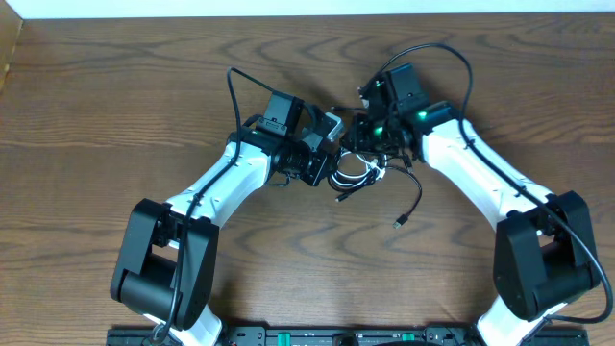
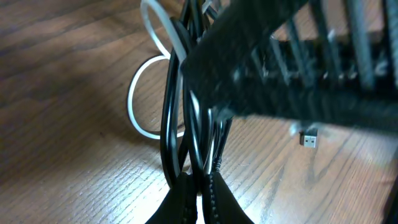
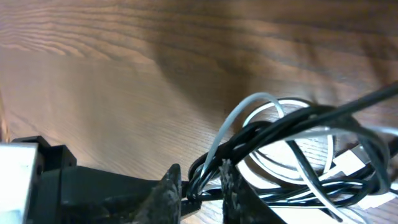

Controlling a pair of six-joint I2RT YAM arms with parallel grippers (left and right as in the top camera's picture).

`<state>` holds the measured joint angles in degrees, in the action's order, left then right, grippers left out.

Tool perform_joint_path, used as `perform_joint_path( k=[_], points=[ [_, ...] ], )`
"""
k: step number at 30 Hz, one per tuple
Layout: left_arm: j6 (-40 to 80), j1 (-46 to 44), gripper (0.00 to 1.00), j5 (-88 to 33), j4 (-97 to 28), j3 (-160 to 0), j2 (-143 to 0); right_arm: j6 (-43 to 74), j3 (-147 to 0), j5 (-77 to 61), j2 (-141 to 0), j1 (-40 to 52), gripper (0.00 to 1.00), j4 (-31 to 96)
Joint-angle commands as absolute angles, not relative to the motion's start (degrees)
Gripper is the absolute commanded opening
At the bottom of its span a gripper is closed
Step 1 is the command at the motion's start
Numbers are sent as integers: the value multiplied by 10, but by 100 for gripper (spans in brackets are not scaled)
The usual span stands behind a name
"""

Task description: Untangle cables

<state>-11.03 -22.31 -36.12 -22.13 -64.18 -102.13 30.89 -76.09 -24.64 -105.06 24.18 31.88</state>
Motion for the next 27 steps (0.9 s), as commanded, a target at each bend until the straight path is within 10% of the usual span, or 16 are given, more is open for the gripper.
perform_joint_path(
  k=[1, 27],
  points=[
    [-124, -223, 7, -368, -222, -639, -1028, 335, -760, -217, -1053, 248, 21, 319],
    [-124, -223, 7, -369, -222, -639, -1028, 338, -759, -198, -1072, 250, 22, 309]
  ],
)
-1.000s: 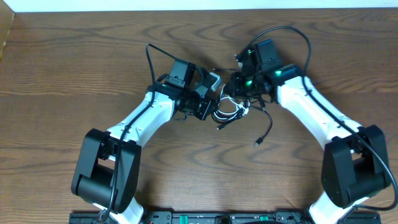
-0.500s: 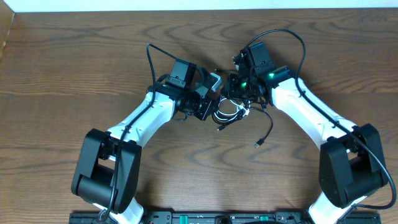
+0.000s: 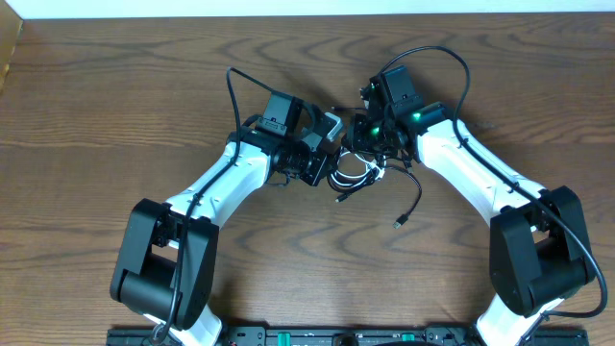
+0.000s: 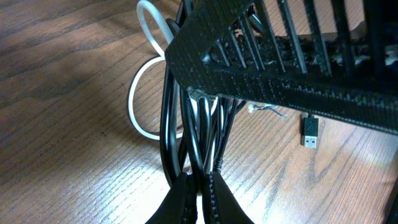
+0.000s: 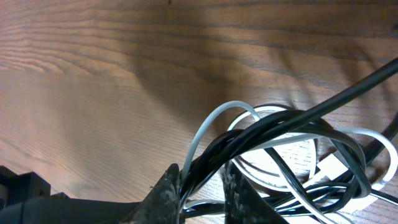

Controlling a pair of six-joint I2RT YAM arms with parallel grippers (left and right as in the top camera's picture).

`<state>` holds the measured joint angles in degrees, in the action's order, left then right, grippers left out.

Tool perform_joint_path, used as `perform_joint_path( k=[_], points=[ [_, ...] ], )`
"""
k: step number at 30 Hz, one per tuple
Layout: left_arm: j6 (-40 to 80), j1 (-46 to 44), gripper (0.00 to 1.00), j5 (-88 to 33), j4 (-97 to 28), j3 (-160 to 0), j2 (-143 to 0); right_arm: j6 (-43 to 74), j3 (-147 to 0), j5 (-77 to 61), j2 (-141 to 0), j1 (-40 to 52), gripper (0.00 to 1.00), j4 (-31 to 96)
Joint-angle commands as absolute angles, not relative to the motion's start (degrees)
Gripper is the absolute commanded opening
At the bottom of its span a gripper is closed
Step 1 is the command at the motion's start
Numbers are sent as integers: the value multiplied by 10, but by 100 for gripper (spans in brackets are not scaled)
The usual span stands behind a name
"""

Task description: Untangle cables

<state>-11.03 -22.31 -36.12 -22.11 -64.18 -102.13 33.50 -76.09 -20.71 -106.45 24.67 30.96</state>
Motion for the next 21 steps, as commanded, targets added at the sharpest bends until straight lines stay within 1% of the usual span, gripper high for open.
perform_joint_path(
  k=[1, 4, 6, 9, 16, 17, 19, 21],
  points=[
    [-124, -223, 7, -369, -222, -639, -1028, 338, -759, -196, -1072, 250, 22, 309],
    [-124, -223, 7, -369, -222, -639, -1028, 338, -759, -191, -1072, 252, 25, 307],
    [-124, -223, 7, -369, -222, -639, -1028, 338, -759, -187, -1072, 254, 25, 306],
    [-124, -223, 8, -369, -222, -639, -1028, 338, -759, -181, -1073, 258, 23, 304],
    [-124, -223, 7, -369, -222, -639, -1028, 338, -759, -180, -1087, 266, 22, 295],
    [-124, -223, 7, -369, -222, -639, -1028, 338, -759, -179, -1089, 266, 18, 295],
    [-124, -223, 7, -369, -222, -639, -1028, 338, -759, -179, -1091, 265, 1, 296],
    [-124, -223, 7, -368, -222, -639, -1028, 336, -759, -179, -1091, 264, 1, 296]
  ],
)
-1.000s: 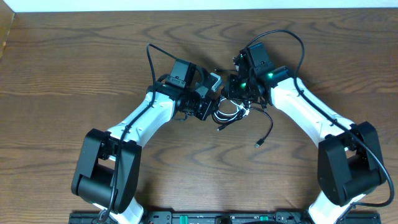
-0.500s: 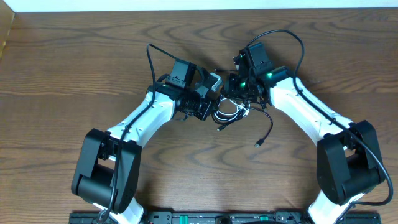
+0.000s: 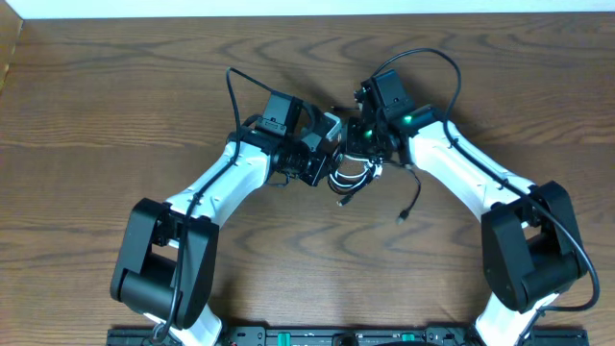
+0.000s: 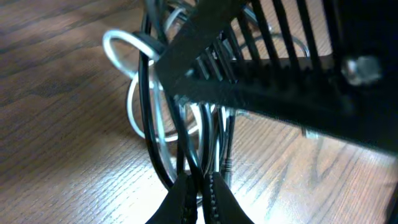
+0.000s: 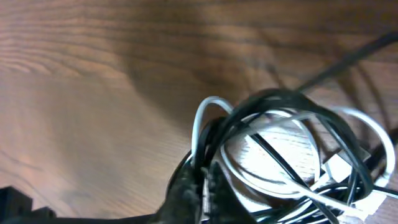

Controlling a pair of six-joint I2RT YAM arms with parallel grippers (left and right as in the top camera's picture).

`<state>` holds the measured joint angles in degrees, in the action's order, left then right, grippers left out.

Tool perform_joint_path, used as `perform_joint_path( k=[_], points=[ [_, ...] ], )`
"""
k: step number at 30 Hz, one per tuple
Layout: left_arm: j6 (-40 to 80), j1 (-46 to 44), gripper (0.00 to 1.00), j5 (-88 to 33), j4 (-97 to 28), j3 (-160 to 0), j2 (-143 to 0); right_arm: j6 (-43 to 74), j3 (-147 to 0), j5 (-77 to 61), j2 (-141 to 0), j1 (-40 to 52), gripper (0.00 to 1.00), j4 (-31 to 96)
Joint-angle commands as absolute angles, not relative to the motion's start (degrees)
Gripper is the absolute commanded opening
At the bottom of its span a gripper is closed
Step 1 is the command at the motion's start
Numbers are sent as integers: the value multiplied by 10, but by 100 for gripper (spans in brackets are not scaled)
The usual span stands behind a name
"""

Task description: Untangle cables

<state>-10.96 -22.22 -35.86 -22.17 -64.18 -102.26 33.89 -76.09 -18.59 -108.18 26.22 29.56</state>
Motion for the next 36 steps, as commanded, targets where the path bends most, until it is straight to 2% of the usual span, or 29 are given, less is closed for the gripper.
perform_joint_path(
  k=[1, 5, 17, 25, 29, 34, 36],
  points=[
    [-124, -223, 7, -368, -222, -639, -1028, 336, -759, -179, -1091, 262, 1, 295],
    [-111, -223, 7, -319, -222, -639, -1028, 326, -759, -184, -1091, 253, 1, 301],
    [45, -222, 8, -66, -214, -639, -1028, 281, -759, -197, -1091, 221, 1, 328],
    [53, -222, 8, -53, -218, -639, -1028, 280, -759, -201, -1091, 217, 1, 328],
    [50, -222, 22, -58, -220, -639, -1027, 272, -759, -215, -1091, 217, 1, 326],
    [9, -211, 33, -134, -223, -639, -1019, 262, -759, -216, -1091, 217, 1, 326],
    [2, -200, 41, -171, -224, -639, -1014, 253, -759, -216, -1091, 217, 1, 326]
  ],
)
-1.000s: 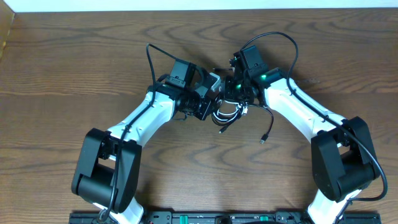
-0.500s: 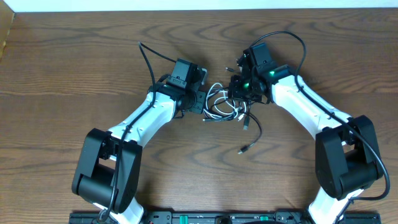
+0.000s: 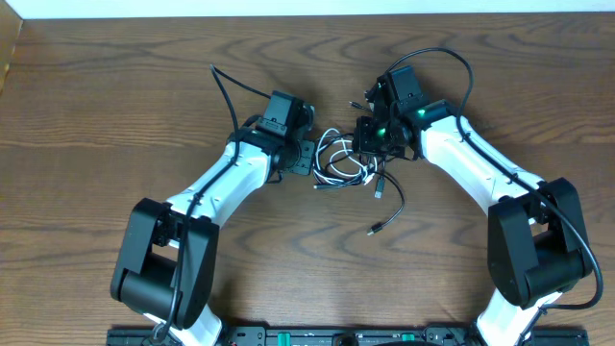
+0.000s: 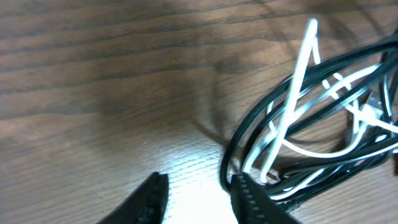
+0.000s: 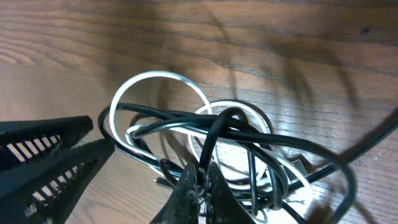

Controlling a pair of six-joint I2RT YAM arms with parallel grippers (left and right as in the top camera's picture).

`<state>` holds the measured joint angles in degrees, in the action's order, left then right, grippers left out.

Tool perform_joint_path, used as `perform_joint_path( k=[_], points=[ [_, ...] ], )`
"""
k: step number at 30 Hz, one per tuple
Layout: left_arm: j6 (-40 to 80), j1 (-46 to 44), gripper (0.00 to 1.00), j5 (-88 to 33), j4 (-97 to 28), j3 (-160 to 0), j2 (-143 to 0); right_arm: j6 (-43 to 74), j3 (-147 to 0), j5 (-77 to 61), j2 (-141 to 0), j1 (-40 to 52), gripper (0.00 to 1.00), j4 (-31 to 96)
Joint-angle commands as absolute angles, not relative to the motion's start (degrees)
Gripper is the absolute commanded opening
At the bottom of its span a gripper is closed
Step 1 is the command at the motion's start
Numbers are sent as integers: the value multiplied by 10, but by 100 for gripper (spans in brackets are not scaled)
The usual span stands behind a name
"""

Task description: Untangle cables

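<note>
A tangle of black and white cables [image 3: 338, 165] lies on the wooden table between the two arms. My left gripper [image 3: 306, 154] stands open just left of it. In the left wrist view the left gripper [image 4: 199, 199] holds nothing, and the cable loops [image 4: 311, 118] lie beside its right finger. My right gripper [image 3: 371, 144] is at the tangle's right side. The right wrist view shows the right gripper [image 5: 202, 180] shut on a black cable [image 5: 214, 134] that rises out of the bundle, with a white loop [image 5: 155, 78] behind it.
A loose black tail with a USB plug [image 3: 373, 229] trails toward the table's front. Each arm's own black lead arcs above it, the left lead [image 3: 226, 96] and the right lead [image 3: 452, 67]. Bare wood [image 3: 96, 115] surrounds the tangle.
My left gripper has let go of the black cables, opened, and now sits left of the tangle. The bundle lies more spread out and further left. The right gripper stays shut on a black cable.
At each of the three earlier moments both grippers were shut on black strands of the bundle, close together, with the right arm shifted slightly left by the last. Now the left gripper is open and apart, and only the right one holds a cable.
</note>
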<state>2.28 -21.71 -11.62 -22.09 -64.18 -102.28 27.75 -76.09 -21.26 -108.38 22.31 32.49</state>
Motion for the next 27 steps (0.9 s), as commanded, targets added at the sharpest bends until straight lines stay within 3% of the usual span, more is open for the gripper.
perform_joint_path(
  k=[1, 5, 9, 16, 27],
  points=[
    [-12, -195, 44, -201, -225, -639, -1011, 249, -759, -216, -1091, 217, 1, 326],
    [-97, -167, 53, -394, -231, -639, -1003, 225, -759, -249, -1091, 213, 1, 322],
    [-135, -155, 56, -472, -231, -639, -1003, 199, -759, -318, -1091, 202, 1, 314],
    [-176, -161, 60, -525, -230, -639, -1003, 190, -759, -396, -1091, 184, 1, 315],
    [-166, -168, 60, -488, -208, -639, -1006, 190, -759, -397, -1091, 200, 1, 317]
  ],
)
